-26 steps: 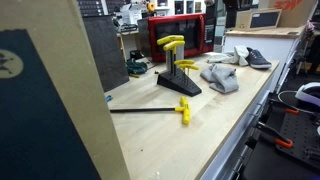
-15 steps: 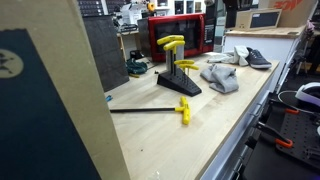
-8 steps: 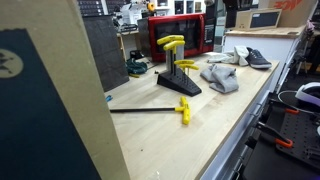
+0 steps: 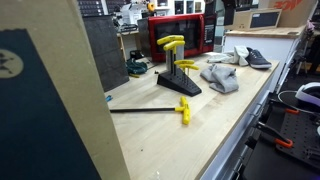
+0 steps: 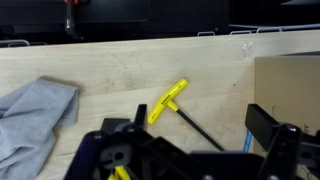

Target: Remove the largest tool on the rack and place it on the table

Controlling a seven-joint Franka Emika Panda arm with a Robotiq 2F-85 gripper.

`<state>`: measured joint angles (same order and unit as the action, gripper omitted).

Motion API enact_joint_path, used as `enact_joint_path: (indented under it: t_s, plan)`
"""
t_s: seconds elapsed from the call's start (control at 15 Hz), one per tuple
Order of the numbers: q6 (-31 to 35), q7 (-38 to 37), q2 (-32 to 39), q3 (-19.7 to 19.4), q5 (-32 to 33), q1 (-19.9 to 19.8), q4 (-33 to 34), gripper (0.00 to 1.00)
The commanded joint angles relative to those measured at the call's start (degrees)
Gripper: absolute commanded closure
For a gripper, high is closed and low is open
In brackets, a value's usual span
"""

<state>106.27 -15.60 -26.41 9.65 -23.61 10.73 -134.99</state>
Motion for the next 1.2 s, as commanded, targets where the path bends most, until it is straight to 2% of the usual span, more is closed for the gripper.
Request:
enact_joint_path:
  t_s: [0.0,0.27,0.47,0.8,0.87,1.13]
  plan:
    - [-4.8,4.4,3.6,-2.6,2.1,-2.1,5.6,0.0]
    - [-11.4,11.6,9.6,-5.6,5.6,-4.0,12.6,0.0]
    - [-17.7,17.3,16.3,-6.8,10.8,-5.2,20.8,0.0]
    - [-22.2,19.8,24.2,-7.5,17.9,-7.3,32.9,0.0]
    - [-18.5,18.9,21.0,-7.1,16.2,-7.0,27.2,0.0]
    - [-20.0,18.9,23.8,-7.4,16.8,-7.5,31.2,0.0]
